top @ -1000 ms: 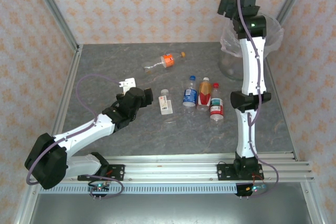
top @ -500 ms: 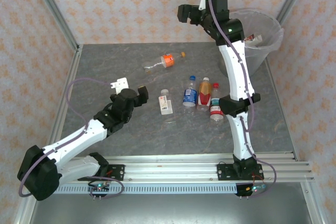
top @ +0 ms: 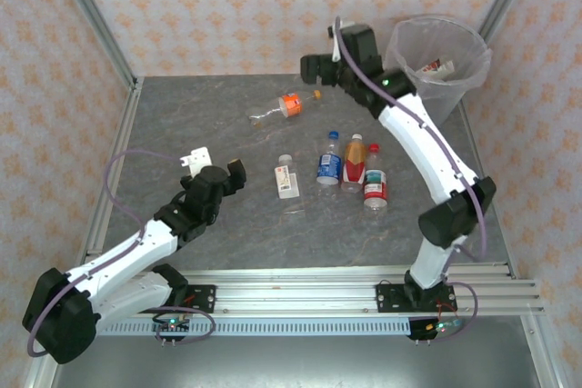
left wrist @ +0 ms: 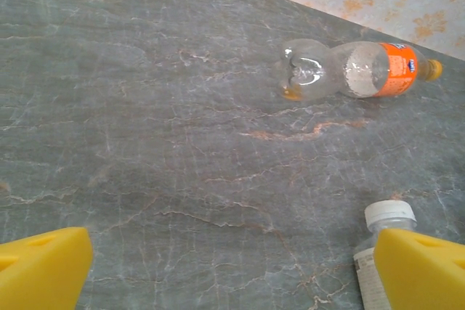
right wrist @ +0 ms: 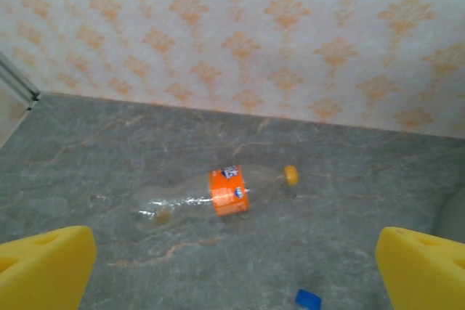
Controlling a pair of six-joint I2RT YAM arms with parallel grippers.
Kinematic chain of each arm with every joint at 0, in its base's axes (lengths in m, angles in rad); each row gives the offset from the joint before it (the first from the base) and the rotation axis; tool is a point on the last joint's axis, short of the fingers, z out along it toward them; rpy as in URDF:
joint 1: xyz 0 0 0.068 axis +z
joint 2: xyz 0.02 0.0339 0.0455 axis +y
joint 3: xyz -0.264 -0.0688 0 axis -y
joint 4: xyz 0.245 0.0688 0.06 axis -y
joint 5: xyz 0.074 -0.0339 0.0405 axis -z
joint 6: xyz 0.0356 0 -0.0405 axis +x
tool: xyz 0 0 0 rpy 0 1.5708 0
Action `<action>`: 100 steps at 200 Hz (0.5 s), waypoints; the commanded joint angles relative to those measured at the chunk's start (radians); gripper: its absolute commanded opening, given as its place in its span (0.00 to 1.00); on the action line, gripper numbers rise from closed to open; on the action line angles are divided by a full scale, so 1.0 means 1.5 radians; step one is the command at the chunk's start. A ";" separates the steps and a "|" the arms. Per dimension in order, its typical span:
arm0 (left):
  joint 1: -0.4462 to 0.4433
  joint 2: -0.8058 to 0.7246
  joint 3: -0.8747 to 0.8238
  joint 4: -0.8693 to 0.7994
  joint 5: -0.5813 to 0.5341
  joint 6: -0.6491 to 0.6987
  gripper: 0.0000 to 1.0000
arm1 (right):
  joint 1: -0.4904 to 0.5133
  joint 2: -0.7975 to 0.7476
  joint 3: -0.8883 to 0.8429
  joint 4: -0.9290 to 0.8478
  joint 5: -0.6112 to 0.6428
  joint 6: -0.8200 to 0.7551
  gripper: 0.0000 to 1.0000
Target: Put the plastic bottles in the bin
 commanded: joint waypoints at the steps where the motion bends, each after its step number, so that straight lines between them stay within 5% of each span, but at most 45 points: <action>1: 0.017 0.014 0.010 -0.007 -0.008 -0.016 1.00 | -0.006 -0.058 -0.185 0.264 0.025 0.021 0.99; 48: 0.022 0.051 0.039 -0.025 -0.003 -0.019 1.00 | -0.005 -0.036 -0.402 0.557 -0.112 0.062 0.99; 100: 0.022 0.069 0.041 -0.029 0.003 -0.038 1.00 | -0.006 0.062 -0.453 0.576 -0.158 0.057 0.99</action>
